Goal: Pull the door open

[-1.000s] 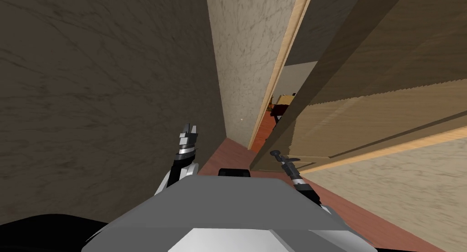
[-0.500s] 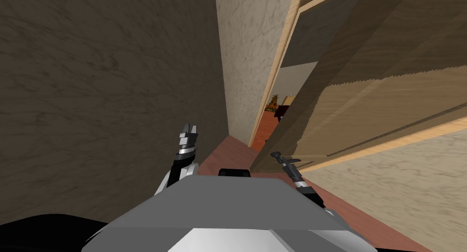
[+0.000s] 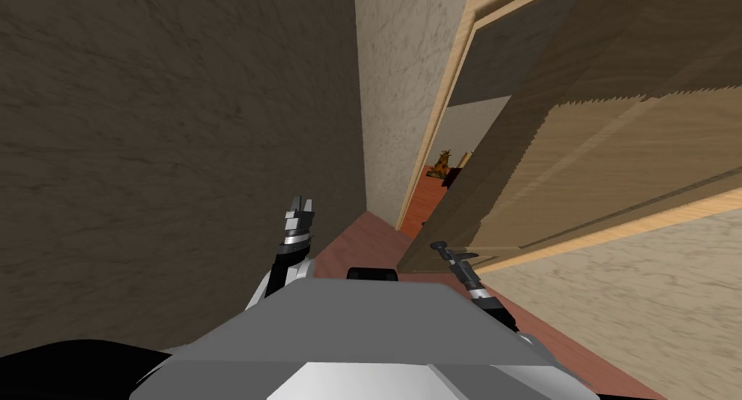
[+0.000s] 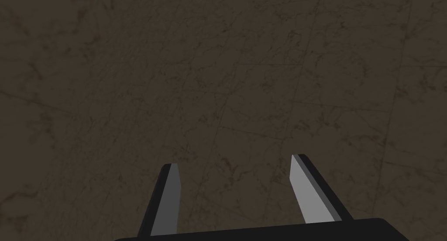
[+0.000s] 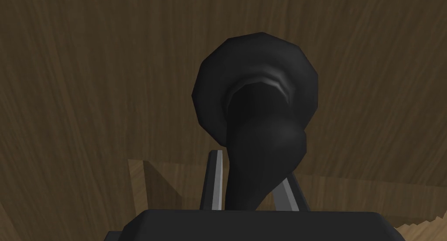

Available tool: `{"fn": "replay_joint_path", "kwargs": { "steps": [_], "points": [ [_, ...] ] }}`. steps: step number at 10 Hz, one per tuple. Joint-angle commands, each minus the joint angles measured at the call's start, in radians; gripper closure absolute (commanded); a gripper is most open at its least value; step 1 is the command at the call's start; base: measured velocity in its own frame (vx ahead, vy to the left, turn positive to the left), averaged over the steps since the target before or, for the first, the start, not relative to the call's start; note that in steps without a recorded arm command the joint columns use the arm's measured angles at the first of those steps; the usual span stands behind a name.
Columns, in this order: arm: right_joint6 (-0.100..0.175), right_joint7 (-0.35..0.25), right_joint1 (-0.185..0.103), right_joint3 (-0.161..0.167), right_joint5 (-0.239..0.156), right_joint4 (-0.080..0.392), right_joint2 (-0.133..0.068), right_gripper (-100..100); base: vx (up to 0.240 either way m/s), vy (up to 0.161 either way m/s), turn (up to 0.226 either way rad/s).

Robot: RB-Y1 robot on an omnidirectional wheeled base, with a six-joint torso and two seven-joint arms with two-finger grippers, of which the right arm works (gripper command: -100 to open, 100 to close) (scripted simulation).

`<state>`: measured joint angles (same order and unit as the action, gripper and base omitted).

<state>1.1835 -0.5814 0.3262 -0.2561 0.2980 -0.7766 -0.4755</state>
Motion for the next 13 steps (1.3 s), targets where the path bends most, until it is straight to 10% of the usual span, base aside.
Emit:
{"fn": "replay_joint_path", "kwargs": {
  "steps": [1, 13],
  "points": [
    [0.015, -0.002, 0.001, -0.005, 0.005, 0.012, -0.005, 100, -0.196, -0.065, 0.138],
    [0.074, -0.017, -0.031, -0.019, 0.040, 0.081, -0.023, 100, -0.194, -0.058, 0.137]
  ]
}}
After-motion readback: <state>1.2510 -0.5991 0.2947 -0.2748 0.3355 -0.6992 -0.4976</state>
